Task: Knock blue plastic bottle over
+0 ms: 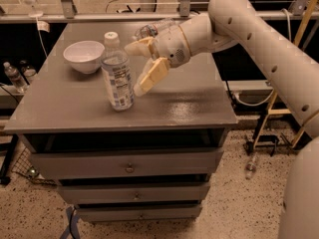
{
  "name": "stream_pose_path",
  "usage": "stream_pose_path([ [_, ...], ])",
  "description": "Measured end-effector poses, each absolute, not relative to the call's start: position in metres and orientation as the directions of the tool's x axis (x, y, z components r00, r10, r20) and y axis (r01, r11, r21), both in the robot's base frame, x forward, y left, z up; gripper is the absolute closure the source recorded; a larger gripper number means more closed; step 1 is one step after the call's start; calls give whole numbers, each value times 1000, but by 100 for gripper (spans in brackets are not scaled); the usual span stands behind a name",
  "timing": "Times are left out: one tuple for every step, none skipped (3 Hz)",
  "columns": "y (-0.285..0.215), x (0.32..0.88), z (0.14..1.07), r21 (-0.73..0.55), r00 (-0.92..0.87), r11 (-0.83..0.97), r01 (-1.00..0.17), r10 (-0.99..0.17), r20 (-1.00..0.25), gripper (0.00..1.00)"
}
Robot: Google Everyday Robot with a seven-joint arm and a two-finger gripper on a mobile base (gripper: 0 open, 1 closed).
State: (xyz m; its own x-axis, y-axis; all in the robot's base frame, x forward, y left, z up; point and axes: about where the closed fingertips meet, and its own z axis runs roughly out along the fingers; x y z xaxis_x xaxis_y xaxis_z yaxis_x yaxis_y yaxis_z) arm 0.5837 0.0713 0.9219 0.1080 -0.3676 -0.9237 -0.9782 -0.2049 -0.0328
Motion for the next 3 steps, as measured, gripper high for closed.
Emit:
stream_pose_path([
  [80, 576, 924, -26, 107, -231, -973, -347, -932, 0],
  [92, 570, 925, -25, 112, -260, -965, -325, -939, 0],
  [102, 566, 925, -23, 114, -284, -959, -307, -945, 0],
])
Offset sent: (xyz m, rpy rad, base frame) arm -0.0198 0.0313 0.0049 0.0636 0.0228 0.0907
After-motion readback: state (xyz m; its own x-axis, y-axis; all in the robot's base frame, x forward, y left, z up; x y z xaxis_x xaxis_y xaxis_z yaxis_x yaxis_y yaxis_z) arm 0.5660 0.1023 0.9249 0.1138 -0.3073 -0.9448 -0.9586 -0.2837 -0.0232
